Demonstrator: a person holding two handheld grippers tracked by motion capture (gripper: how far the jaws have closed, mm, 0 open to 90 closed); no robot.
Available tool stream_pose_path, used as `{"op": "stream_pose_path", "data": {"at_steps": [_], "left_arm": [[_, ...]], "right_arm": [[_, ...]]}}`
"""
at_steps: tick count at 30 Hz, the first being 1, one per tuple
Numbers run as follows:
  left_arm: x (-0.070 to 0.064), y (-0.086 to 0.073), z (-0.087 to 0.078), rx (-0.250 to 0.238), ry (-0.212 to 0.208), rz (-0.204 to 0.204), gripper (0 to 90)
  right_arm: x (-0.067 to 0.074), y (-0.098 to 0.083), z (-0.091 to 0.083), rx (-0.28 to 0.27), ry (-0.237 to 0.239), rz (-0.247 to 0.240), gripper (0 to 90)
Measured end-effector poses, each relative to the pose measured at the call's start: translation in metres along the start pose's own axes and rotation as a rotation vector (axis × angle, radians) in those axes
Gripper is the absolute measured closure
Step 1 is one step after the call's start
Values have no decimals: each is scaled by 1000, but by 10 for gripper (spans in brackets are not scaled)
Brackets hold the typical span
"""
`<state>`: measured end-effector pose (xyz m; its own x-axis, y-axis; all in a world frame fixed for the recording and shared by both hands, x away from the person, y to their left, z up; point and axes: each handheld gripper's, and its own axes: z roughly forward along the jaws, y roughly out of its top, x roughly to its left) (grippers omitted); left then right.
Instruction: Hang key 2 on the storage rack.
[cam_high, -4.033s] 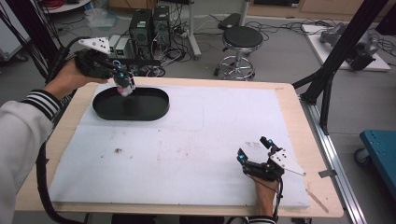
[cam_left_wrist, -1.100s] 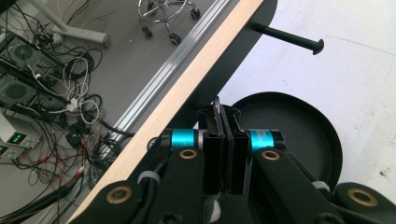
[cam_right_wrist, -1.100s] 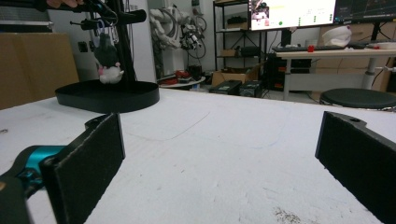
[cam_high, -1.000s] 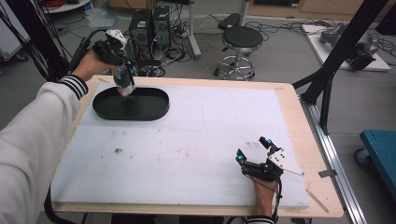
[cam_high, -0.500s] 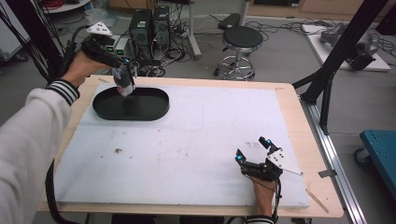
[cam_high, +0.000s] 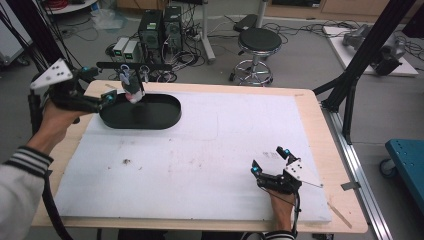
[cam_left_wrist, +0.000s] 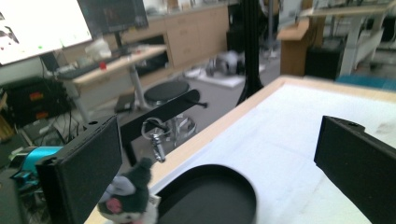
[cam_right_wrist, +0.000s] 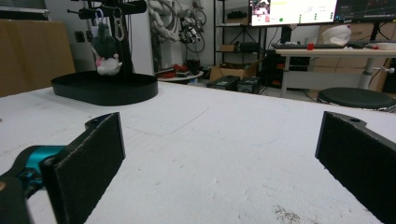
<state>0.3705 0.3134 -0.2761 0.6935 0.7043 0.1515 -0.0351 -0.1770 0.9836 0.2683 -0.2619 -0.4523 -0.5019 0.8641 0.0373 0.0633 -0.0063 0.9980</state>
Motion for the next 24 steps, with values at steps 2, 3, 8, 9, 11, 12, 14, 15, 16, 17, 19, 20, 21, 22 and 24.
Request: {"op": "stream_pose_path", "data": {"at_steps": [2, 3, 8, 9, 11, 12, 14, 15, 16, 17, 19, 20, 21, 22, 24], "left_arm": [[-14, -11, -13, -49, -1, -9, 17], [-22, -17, -19, -57, -5, -1, 17], [-56, -57, -36, -63, -11, -31, 17], [-61, -65, -38, -63, -13, -43, 17], [-71, -82, -40, -58, -8, -57, 17], [-75, -90, -41, -59, -12, -73, 17], [-83, -105, -42, -38, -6, -81, 17], [-86, -112, -43, -28, -11, -95, 17], [-89, -118, -44, -19, -9, -104, 17], [-91, -123, -44, -14, -6, -102, 17], [-96, -131, -46, -22, -3, -114, 17], [-97, -134, -48, -25, 3, -112, 17], [-99, -138, -49, -31, 9, -113, 17], [-100, -142, -51, -39, 17, -122, 17], [-104, -149, -55, -47, 32, -118, 17]], "right_arm": [[0, 0, 0, 4, 5, 4, 6], [0, 0, 0, 2, 5, 7, 6], [0, 0, 0, 1, 6, 7, 6], [0, 0, 0, 4, 8, 7, 6], [0, 0, 0, 4, 8, 1, 6], [0, 0, 0, 4, 10, -1, 6], [0, 0, 0, 3, 10, -3, 6], [0, 0, 0, 2, 11, -7, 6], [0, 0, 0, 3, 11, -6, 6], [1, 0, 0, 4, 10, 0, 6], [0, 0, 0, 3, 10, 4, 6], [0, 0, 0, 4, 10, 3, 6], [0, 0, 0, 2, 10, 1, 6], [0, 0, 0, 0, 11, -5, 6], [0, 0, 0, 2, 12, -3, 6]]}}
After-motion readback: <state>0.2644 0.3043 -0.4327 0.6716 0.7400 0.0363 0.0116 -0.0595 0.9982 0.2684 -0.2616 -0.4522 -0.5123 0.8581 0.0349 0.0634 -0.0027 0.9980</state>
